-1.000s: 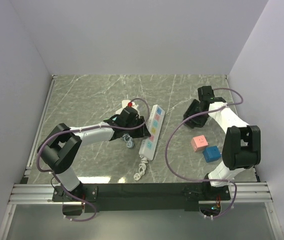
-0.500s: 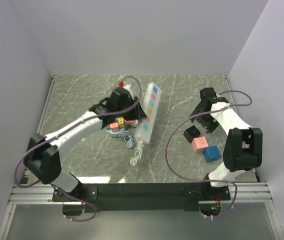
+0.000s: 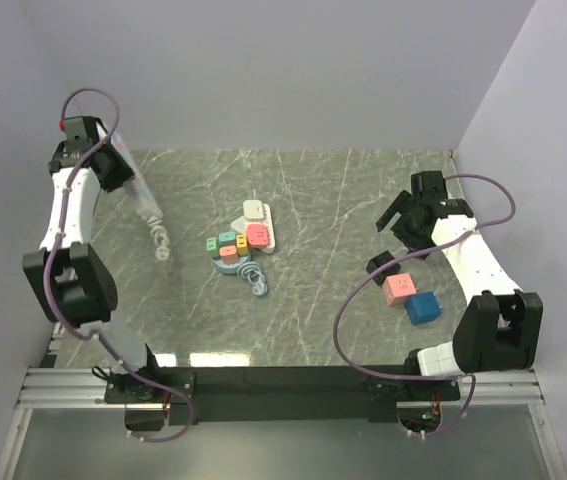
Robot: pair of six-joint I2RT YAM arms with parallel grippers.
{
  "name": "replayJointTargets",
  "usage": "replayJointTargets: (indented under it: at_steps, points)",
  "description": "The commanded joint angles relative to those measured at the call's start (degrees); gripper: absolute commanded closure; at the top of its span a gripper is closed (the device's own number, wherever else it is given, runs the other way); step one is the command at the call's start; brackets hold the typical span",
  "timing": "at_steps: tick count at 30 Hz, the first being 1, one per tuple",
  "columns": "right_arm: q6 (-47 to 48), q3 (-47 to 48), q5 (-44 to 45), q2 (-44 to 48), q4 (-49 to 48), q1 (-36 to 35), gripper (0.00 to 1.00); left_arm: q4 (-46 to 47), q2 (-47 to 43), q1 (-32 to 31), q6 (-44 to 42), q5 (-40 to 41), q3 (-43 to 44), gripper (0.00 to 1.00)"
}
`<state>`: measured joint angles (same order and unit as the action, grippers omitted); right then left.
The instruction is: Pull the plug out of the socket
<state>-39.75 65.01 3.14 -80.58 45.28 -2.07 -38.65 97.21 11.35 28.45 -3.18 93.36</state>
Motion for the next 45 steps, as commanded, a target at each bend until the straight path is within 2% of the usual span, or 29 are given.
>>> replayJointTargets:
  at_steps: [1, 5, 9, 14, 19, 20, 21, 22, 23, 24, 25, 26, 28, 29, 33, 35, 36, 39, 40, 45]
  points:
    - [1.1, -0.8, -2.4, 1.3, -2.0, -0.8, 0.01, -8.4, 4.1, 0.4, -5.9, 5.7, 8.3, 1.00]
    - [1.6, -0.4, -2.9, -0.6, -2.9, -2.8, 0.01, -12.3, 16.0, 0.3, -7.7, 11.5, 15.7, 1.00]
    - [2.3, -0.5, -5.9, -1.3, -5.4, -3.3, 0.00, -10.6, 19.9, 0.4, -7.5, 16.1, 15.7, 1.00]
    - [3.9, 0.2, -7.2, -2.3, -6.0, -3.3, 0.00, -10.8, 27.3, 0.7, -7.1, 20.5, 21.0, 1.00]
    - [4.8, 0.6, -5.6, -3.9, -4.8, -3.8, 0.00, -10.7, 32.9, 1.2, -6.5, 23.6, 23.9, 0.99]
    - [4.8, 0.6, -5.5, -4.1, -4.7, -3.9, 0.00, -11.1, 33.3, 1.4, -5.6, 23.8, 24.6, 0.95]
    - [4.9, 0.4, -5.9, -4.2, -4.8, -4.1, 0.00, -11.7, 33.7, 1.3, -5.2, 23.4, 24.8, 0.79]
    - [5.0, 0.3, -6.2, -4.2, -5.2, -4.3, 0.00, -11.2, 33.6, 1.3, -5.2, 22.5, 24.6, 0.69]
    - [5.5, 0.3, -6.6, -4.4, -5.6, -4.5, 0.00, -10.4, 32.0, 1.3, -4.7, 21.0, 22.4, 0.60]
    - [5.7, 0.6, -7.3, -4.5, -6.0, -5.3, 0.00, -7.8, 30.8, 1.2, -4.5, 20.6, 20.8, 0.45]
    - [6.2, 0.9, -7.8, -4.9, -6.2, -5.8, 0.00, -6.4, 27.5, 1.1, -4.6, 20.1, 19.1, 0.38]
    - [7.0, 1.4, -8.2, -5.4, -6.3, -6.4, 0.00, -5.4, 25.9, 1.2, -4.5, 19.7, 15.9, 0.20]
    - [7.9, 3.2, -10.0, -6.7, -6.4, -8.5, 0.00, -3.4, 21.7, 1.2, -4.2, 19.9, 13.8, 0.04]
    - [9.0, 3.9, -10.8, -7.2, -6.7, -9.4, 0.00, -3.4, 20.5, 1.2, -3.9, 20.0, 12.7, 0.01]
    - [11.5, 7.8, -15.5, -10.3, -7.5, -14.5, 0.00, -5.6, 13.9, 1.1, -2.3, 19.2, 11.9, 0.01]
    - [12.5, 9.5, -18.2, -12.5, -9.0, -18.1, 0.01, -4.9, 6.3, 0.5, -2.0, 14.8, 8.9, 0.01]
    - [12.6, 10.1, -19.0, -12.5, -9.5, -19.2, 0.01, -4.2, 6.2, 0.1, -2.3, 13.7, 7.3, 0.01]
    - [12.9, 13.8, -21.1, -15.7, -10.2, -23.8, 0.03, -1.9, -1.4, -1.2, -2.4, 9.0, -0.1, 0.01]
    - [13.1, 15.1, -21.2, -17.6, -10.0, -25.3, 0.03, -1.4, -4.6, -1.7, -2.2, 4.1, -4.0, 0.01]
    - [12.8, 26.0, -17.4, -24.6, -7.8, -34.1, 0.05, 2.6, -14.7, -3.4, -0.3, -7.1, -17.8, 0.01]
